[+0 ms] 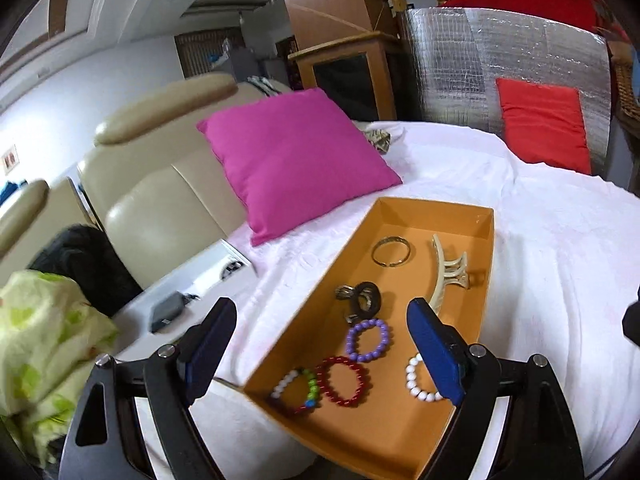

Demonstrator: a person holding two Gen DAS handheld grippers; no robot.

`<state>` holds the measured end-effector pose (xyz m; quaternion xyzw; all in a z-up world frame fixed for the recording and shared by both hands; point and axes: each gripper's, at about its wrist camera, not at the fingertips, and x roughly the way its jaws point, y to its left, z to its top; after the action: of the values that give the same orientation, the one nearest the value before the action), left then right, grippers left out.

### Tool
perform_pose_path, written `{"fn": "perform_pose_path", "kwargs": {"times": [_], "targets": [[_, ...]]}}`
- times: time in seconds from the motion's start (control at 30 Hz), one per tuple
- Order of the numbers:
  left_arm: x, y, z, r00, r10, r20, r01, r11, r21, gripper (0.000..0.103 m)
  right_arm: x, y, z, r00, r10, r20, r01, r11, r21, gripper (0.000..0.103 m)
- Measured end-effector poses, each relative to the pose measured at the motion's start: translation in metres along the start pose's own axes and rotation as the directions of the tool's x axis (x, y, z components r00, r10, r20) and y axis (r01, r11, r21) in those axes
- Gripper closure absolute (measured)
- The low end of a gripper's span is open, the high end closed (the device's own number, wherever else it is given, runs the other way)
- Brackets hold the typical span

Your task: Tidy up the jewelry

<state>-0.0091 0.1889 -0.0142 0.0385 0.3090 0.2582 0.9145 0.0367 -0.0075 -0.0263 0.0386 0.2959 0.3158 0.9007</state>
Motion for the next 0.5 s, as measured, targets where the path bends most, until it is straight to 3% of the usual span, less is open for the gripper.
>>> {"fn": "perform_pose_path", "kwargs": {"times": [0.5], "targets": [[-0.08, 0.037, -0.004, 0.998, 0.03, 0.046, -0.029, 0.999, -0.025, 0.015, -0.063, 0.055, -0.003, 0.998, 0.018, 0.064, -0.014, 0.998, -0.059, 0.031]]}}
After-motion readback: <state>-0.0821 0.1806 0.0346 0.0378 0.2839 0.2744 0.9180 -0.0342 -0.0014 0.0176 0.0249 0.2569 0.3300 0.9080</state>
